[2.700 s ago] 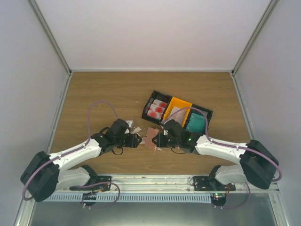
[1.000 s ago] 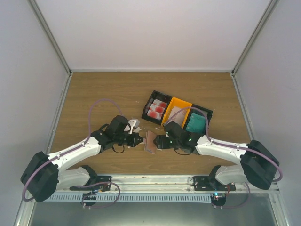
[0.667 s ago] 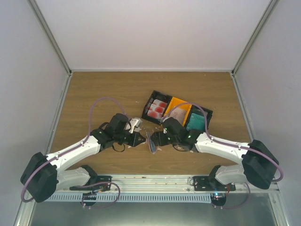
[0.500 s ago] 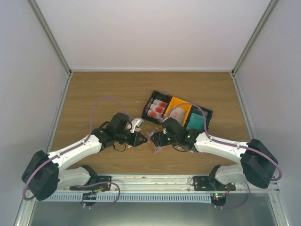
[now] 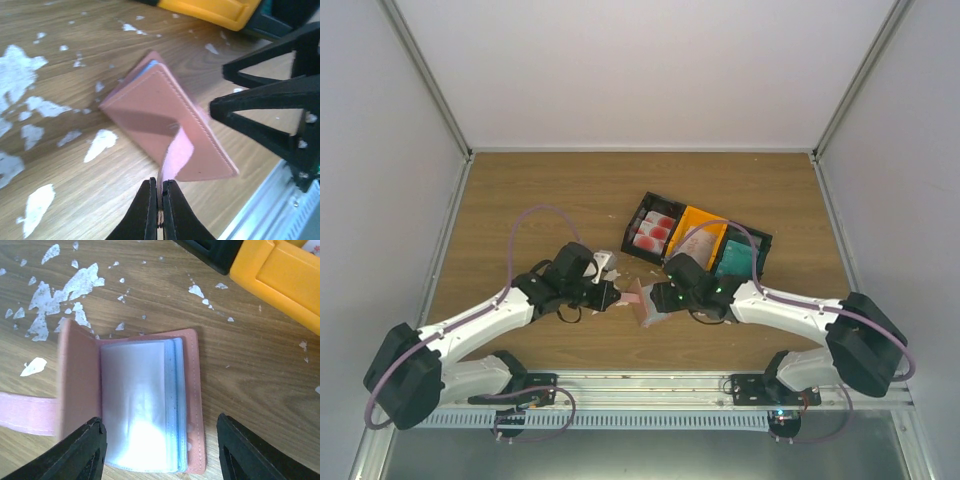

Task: Put the credit cards into the card holder
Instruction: Open the card holder at the center of the board.

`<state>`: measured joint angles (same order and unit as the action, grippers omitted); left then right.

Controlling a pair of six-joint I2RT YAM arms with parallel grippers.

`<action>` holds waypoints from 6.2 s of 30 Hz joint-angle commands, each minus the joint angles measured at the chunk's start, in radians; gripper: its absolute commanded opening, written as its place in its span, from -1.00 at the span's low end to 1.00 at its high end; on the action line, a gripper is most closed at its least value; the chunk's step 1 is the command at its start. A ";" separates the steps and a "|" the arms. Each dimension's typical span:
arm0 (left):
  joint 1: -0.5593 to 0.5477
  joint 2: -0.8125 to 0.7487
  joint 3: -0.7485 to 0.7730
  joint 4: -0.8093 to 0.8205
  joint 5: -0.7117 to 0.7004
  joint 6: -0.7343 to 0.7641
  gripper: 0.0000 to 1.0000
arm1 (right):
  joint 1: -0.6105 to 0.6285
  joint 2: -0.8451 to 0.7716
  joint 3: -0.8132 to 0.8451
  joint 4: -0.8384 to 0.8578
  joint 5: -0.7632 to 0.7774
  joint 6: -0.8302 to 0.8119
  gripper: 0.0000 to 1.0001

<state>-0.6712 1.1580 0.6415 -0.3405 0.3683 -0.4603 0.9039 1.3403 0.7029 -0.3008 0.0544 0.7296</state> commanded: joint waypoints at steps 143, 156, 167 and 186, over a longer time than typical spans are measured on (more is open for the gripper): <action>0.063 0.234 -0.330 0.462 0.187 -0.221 -0.73 | -0.004 0.121 -0.131 0.277 -0.351 0.179 0.09; 0.058 0.229 -0.327 0.462 0.176 -0.222 -0.74 | -0.003 0.113 -0.126 0.417 -0.392 0.180 0.14; 0.056 0.228 -0.314 0.446 0.173 -0.216 -0.74 | -0.003 0.138 -0.140 0.491 -0.432 0.181 0.25; 0.056 0.015 -0.317 0.349 0.072 -0.240 -0.82 | -0.002 0.263 -0.144 0.698 -0.539 0.198 0.39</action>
<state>-0.6083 1.2163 0.3374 0.0246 0.4797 -0.6903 0.8932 1.5684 0.5682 0.3088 -0.4458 0.9066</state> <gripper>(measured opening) 0.090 0.690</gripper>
